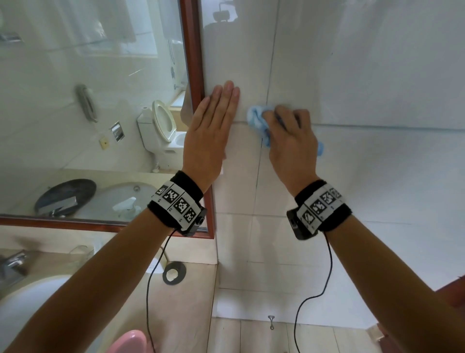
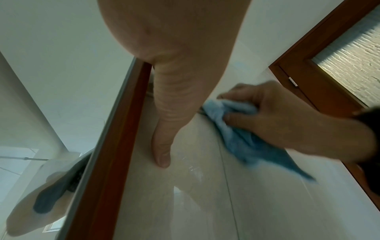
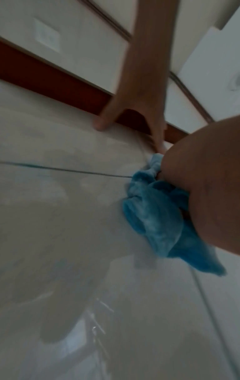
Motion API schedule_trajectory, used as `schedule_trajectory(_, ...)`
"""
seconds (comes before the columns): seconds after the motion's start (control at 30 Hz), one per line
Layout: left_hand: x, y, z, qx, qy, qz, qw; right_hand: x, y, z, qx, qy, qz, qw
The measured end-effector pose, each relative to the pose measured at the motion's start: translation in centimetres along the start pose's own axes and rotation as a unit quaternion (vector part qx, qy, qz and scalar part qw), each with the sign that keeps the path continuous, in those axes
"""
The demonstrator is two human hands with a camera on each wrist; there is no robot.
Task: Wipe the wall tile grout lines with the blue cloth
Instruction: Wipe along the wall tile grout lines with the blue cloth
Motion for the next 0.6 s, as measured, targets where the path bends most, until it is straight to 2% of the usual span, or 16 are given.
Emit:
schedule_trajectory(0.13, -0.1, -0.3, 0.2, 0.019, -0.006, -0.004, 1.0, 6.1, -0.6, 0.9, -0.013, 0.022, 0.071, 0.997)
schedule_trajectory(0.23, 0.0, -0.3, 0.1, 0.003, -0.005, -0.008, 1.0, 5.9, -0.3, 1.2, -0.013, 0.0, 0.09, 0.996)
schedule_trajectory(0.33, -0.1, -0.4, 0.1, 0.001, -0.009, -0.014, 1.0, 2.0, 0.2, 1.0, 0.002, -0.05, 0.053, 0.997)
schedule_trajectory(0.4, -0.1, -0.5, 0.2, 0.02, -0.011, -0.024, 0.999, 0.7, 0.1, 0.7, 0.004, -0.048, 0.037, 0.998)
schedule_trajectory(0.6, -0.1, -1.1, -0.2, 0.041, -0.006, -0.046, 0.998, 4.0, -1.9, 0.0, -0.011, -0.001, -0.064, 0.998)
Point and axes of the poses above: each hand's wrist, its own x-axis away from the middle knuckle, its own y-axis out of the back of the hand, z = x × y, the point moved 1 cm from there along -x, towards the middle knuckle, and after that the axes turned 14 degrees about x, right-handed, at the moved point
